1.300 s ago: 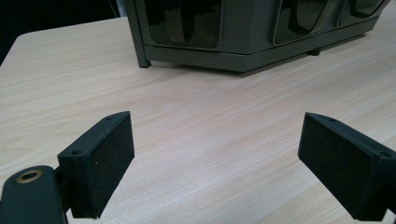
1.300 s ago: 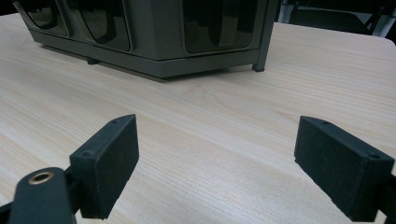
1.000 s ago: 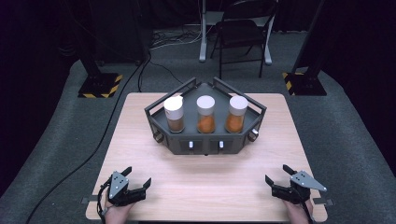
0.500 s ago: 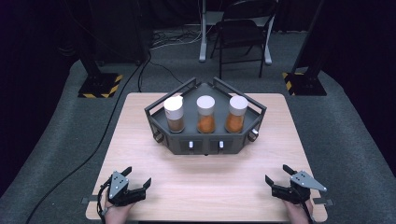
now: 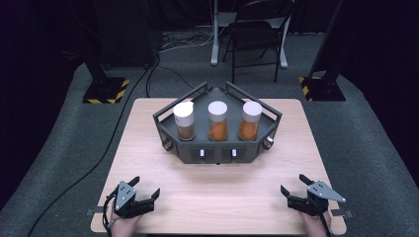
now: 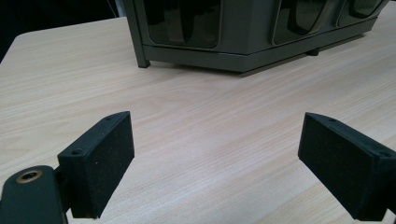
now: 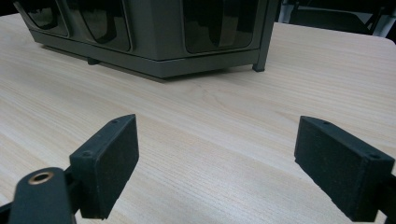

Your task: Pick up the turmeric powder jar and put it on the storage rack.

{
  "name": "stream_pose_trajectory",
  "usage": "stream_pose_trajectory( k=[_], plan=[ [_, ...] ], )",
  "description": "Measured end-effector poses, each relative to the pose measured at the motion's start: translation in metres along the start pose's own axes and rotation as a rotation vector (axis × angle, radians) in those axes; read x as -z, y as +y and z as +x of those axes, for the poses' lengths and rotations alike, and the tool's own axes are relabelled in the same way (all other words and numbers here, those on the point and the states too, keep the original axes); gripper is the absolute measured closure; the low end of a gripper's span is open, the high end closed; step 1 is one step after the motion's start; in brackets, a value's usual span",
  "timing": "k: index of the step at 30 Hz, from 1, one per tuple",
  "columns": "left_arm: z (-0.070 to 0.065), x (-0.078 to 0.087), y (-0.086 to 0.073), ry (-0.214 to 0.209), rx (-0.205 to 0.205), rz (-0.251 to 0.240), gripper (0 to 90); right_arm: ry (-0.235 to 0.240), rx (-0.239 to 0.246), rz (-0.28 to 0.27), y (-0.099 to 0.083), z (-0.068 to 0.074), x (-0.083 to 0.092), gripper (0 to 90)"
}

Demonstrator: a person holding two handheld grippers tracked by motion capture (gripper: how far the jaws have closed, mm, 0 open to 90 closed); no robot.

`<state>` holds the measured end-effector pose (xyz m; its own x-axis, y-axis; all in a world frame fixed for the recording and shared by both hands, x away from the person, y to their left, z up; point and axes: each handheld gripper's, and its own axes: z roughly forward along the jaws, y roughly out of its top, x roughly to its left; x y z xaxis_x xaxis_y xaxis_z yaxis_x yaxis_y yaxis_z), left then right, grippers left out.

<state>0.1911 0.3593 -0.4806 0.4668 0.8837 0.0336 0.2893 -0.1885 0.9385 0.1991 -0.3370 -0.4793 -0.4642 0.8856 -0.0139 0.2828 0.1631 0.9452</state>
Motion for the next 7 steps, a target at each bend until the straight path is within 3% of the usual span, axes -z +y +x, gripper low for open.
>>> stream_pose_trajectory(
  k=[7],
  plan=[
    [0.0005,-0.0001,0.0003,-0.001,0.003,0.002,10.8,0.000,-0.006,0.001,0.0002,-0.0005,-0.0002,12.6]
  ],
)
